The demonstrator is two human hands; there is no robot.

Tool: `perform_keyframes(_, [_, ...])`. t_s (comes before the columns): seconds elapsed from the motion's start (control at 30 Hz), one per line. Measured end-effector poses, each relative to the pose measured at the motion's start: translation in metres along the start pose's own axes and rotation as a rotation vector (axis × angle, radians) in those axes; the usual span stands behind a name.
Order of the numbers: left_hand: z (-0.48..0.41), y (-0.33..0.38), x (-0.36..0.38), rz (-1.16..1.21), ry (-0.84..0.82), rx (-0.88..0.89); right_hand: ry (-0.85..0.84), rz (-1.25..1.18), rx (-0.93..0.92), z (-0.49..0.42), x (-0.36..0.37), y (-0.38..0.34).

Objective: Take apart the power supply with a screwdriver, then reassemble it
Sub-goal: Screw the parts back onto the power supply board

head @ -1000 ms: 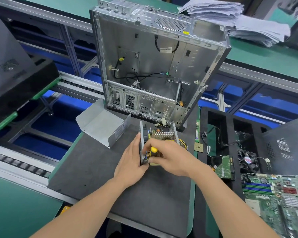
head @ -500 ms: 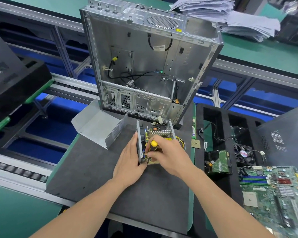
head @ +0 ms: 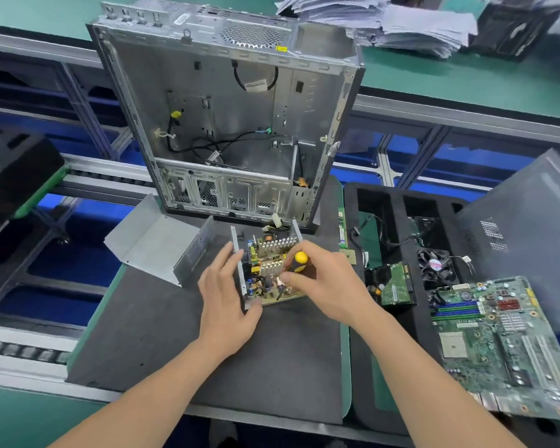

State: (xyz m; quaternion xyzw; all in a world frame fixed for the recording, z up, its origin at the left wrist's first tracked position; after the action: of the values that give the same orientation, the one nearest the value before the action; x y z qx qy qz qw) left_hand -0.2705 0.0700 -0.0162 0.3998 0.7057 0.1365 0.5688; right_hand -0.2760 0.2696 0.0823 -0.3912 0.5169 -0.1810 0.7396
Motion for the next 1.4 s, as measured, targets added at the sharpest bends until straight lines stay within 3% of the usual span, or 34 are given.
perform_keyframes(0.17, [-0.015, 0.073, 0.016, -0.211, 0.026, 0.289, 0.138, 0.015, 0.002, 0.029, -0.041, 0.028])
perform_keyframes(0.23, [-0.014, 0.103, 0.04, -0.165, -0.088, 0.396, 0.172, -0.024, 0.004, 0.045, -0.058, 0.045])
perform_keyframes(0.33, [-0.003, 0.142, 0.089, -0.111, -0.386, 0.474, 0.205, -0.078, 0.032, 0.073, -0.078, 0.081])
perform_keyframes(0.5, [0.01, 0.174, 0.168, -0.094, -0.72, 0.357, 0.259, -0.117, 0.091, 0.11, -0.09, 0.146])
perform_keyframes(0.6, [0.006, 0.179, 0.198, -0.259, -0.854, 0.247, 0.26, -0.1, 0.148, 0.127, -0.081, 0.178])
perform_keyframes(0.67, [0.0, 0.183, 0.208, -0.446, -0.939, 0.268, 0.223, -0.104, 0.178, 0.134, -0.071, 0.196])
perform_keyframes(0.73, [-0.009, 0.185, 0.21, -0.562, -0.932, 0.359, 0.196, -0.111, 0.177, 0.139, -0.063, 0.21])
perform_keyframes(0.93, [-0.031, 0.15, 0.191, -0.485, -0.825, 0.359, 0.201, -0.118, 0.121, 0.143, -0.046, 0.231])
perform_keyframes(1.23, [-0.034, 0.178, 0.245, -1.065, -1.283, 0.358, 0.296, -0.078, 0.088, 0.144, -0.034, 0.239])
perform_keyframes(1.4, [-0.03, 0.179, 0.272, -1.16, -1.284, 0.205, 0.311, -0.074, 0.095, 0.144, -0.033, 0.242])
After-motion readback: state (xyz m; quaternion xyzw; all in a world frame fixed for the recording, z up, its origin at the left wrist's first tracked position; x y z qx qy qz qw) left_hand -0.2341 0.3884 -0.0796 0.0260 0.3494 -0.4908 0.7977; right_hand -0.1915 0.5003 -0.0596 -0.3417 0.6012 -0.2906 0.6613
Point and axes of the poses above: each hand's wrist, its own z-axis away from the middle knuckle, its own x-axis out of the palm, y = z × x, the point moved 4 cm from there along -z, towards the middle knuckle, and after that the axes turned 14 degrees about -y, right-handed, at the moved point
